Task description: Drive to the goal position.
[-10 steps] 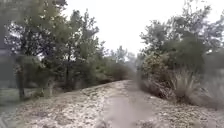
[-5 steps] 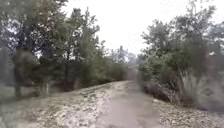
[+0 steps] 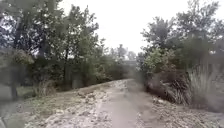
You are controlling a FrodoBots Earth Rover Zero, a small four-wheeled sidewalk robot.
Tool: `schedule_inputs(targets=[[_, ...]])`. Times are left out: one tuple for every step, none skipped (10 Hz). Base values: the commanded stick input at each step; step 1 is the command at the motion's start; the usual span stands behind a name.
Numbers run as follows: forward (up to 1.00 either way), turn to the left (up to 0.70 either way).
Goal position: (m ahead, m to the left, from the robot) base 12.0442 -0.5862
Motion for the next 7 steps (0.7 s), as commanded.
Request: schedule_inputs(targets=[[0.45,0.0],[0.45,0.0],[0.45,0.0],[0.45,0.0],[0.45,0.0],[0.45,0.0],[0.45,0.0]])
